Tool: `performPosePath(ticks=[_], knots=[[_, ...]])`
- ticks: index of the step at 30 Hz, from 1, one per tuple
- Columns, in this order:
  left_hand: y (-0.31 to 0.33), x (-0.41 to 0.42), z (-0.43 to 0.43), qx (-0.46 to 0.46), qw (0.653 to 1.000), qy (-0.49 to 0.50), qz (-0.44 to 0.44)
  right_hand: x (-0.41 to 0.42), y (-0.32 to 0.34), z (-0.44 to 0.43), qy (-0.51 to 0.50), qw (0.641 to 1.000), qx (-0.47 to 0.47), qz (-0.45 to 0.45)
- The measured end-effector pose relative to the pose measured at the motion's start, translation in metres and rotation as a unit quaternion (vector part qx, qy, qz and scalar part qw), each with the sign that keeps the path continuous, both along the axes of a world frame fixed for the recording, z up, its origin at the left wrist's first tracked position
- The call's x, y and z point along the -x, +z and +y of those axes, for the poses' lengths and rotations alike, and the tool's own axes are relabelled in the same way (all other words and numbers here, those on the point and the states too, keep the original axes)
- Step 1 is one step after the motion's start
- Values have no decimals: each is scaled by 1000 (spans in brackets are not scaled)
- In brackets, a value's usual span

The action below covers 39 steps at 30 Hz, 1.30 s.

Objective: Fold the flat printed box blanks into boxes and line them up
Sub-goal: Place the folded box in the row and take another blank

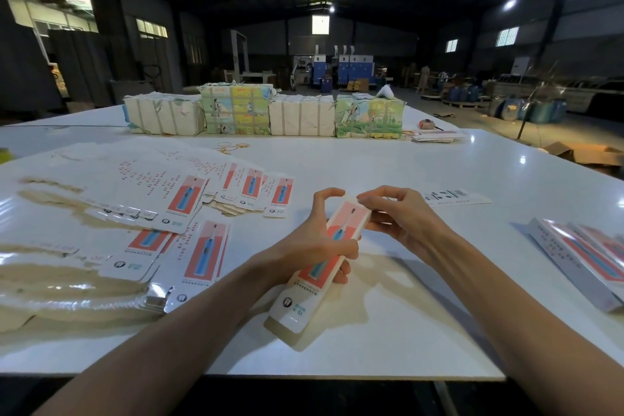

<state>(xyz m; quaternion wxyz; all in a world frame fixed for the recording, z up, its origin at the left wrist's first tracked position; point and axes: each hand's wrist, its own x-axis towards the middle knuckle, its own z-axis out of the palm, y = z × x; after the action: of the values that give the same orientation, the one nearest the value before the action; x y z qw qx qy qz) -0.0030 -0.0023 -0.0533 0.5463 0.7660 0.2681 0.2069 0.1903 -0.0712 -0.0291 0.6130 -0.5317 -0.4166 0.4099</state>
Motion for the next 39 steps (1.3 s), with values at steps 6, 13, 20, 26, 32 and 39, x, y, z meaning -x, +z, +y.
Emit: performPosePath(ticks=[6, 13, 20, 26, 32, 39], knots=[[2, 0, -1, 5, 1000, -17, -14, -6, 0, 1, 25, 1000, 6, 18], [-2, -2, 2, 16, 998, 23, -53, 1, -3, 3, 57, 998, -19, 13], [-3, -3, 5, 52, 988, 80, -118, 17, -12, 8, 51, 993, -93, -42], [-9, -4, 7, 113, 984, 58, -123, 13, -13, 7, 26, 992, -93, -77], [-9, -10, 5, 142, 973, 109, -143, 25, -19, 9, 15, 989, -55, -136], [8, -14, 1, 254, 899, 175, -310, 52, 2, 1, -36, 902, 12, -429]])
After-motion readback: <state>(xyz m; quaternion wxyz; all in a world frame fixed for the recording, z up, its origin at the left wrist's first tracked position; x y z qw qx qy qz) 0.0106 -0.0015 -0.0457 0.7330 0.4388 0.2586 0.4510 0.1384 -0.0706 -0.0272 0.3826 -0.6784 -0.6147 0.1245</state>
